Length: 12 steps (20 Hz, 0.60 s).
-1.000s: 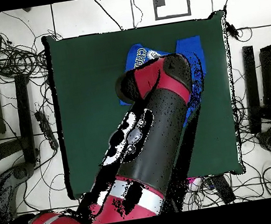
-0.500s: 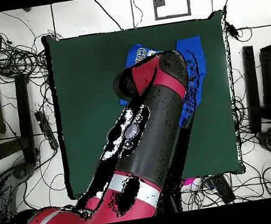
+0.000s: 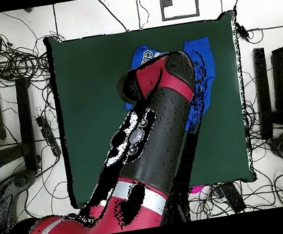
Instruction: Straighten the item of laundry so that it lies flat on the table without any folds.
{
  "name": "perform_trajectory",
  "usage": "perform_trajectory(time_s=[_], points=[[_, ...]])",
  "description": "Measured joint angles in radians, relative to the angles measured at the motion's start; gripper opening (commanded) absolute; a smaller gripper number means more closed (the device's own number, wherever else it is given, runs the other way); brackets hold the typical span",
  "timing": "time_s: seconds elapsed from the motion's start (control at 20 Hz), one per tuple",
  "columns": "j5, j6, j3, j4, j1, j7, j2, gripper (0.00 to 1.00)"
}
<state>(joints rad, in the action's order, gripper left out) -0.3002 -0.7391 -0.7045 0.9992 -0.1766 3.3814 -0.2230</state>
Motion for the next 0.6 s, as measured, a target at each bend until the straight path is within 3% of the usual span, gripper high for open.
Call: perform_trajectory(time_s=[0.6], points=[[-0.046, 0.000, -0.006, -0.036, -0.020, 0.000, 0.081, 1.00]])
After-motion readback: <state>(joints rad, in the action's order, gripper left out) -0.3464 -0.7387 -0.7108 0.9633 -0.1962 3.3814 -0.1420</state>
